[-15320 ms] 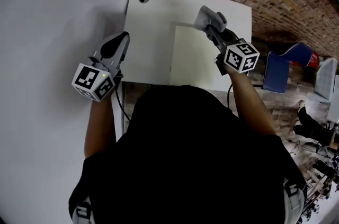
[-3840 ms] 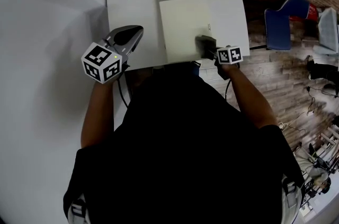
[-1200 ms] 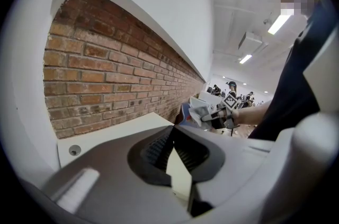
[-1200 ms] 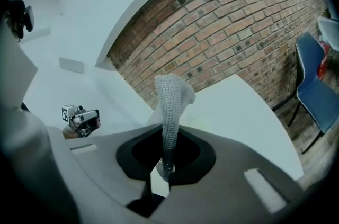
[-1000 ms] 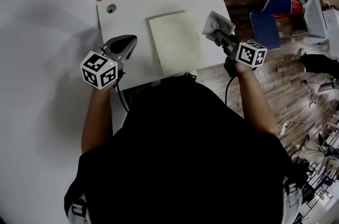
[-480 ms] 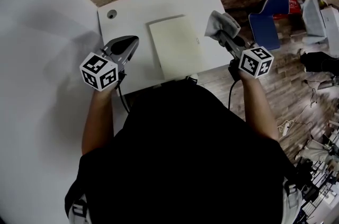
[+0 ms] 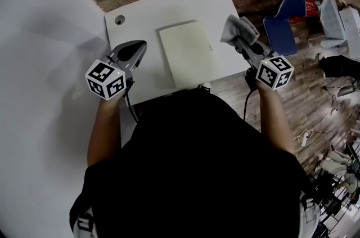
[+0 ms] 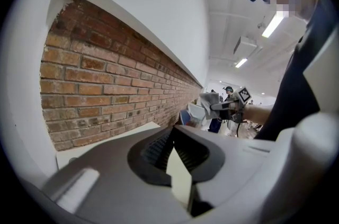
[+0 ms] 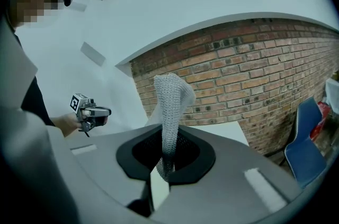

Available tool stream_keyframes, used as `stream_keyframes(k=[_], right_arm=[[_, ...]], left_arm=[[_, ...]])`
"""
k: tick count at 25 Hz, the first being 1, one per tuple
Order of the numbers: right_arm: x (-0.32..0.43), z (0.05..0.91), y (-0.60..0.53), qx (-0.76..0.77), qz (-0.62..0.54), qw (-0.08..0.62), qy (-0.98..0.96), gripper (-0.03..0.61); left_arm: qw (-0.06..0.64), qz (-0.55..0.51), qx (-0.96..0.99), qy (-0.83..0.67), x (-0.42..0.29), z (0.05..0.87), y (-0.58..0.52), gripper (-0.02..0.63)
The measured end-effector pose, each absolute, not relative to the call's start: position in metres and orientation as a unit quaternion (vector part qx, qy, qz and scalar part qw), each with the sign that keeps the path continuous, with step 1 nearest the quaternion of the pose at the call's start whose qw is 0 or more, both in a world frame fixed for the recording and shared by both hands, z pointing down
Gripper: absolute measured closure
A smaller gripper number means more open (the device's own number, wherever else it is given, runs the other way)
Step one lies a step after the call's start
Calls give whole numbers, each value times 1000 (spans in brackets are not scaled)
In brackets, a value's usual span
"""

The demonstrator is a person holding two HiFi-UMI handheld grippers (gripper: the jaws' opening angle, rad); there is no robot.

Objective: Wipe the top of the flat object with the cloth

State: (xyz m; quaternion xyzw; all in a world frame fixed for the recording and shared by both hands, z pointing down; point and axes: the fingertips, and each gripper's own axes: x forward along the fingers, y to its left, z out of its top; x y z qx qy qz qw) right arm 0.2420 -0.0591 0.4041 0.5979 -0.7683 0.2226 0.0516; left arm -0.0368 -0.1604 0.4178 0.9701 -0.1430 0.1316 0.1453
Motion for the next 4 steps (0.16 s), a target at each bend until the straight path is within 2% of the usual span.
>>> stream_keyframes(k=[4], right_arm=[[244, 402, -60, 601, 223, 47, -766, 568]], left_arm=[[144, 134, 970, -144, -40, 416, -164, 612]])
